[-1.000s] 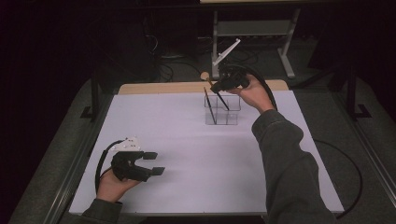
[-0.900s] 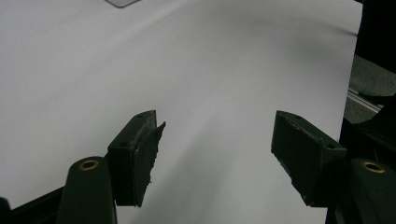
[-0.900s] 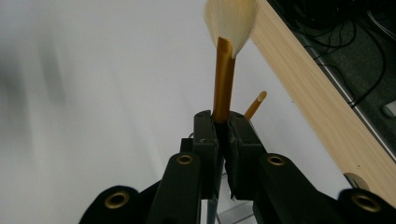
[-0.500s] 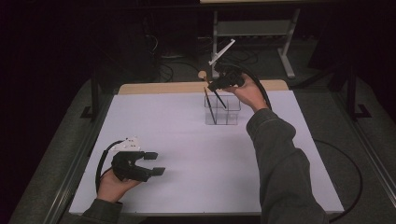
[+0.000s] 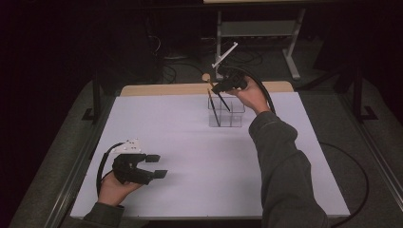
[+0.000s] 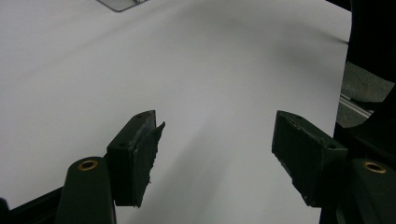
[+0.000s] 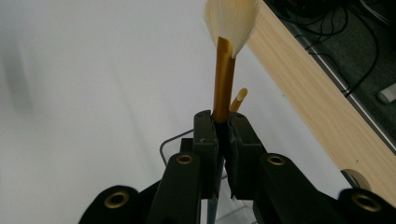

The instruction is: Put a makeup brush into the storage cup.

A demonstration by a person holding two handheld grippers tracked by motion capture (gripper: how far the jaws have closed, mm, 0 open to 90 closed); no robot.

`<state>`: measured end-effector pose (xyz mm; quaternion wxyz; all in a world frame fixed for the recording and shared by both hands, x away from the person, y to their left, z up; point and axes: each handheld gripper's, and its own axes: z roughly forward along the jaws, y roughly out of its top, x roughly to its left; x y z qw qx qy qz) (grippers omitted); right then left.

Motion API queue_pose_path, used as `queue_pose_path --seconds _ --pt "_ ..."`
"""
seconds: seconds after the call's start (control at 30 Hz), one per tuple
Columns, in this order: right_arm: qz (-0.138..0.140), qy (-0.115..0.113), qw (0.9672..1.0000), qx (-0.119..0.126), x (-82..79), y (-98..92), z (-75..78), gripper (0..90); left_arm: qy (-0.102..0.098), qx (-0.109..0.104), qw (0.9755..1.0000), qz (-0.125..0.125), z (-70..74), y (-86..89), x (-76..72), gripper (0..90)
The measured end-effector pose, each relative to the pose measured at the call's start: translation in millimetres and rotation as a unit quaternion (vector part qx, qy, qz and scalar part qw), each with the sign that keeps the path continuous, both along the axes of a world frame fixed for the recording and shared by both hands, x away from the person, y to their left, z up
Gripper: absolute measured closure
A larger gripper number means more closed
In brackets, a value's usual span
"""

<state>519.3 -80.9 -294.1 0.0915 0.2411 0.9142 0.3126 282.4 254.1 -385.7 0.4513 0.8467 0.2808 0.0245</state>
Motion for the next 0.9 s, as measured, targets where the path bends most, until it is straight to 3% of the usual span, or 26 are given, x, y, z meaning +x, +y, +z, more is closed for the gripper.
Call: queue_pose_path --seconds 0.1,0.47,0.9 --pt "-0.005 -0.002 1.0 0.007 -0.3 -1.3 0.2 82.5 0.0 -0.008 1.0 0.002 0.2 -0.8 -0.7 30.9" --pt "-0.012 0.006 0.9999 0.005 -1.2 -7.2 -8.3 82.4 -0.005 0.004 1.0 -0.004 1.3 1.3 0.3 30.9" --pt "-0.013 0.005 0.9999 0.006 -4.1 -9.1 -13.7 82.1 -0.004 0.003 1.0 -0.002 -0.1 2.3 0.8 30.9"
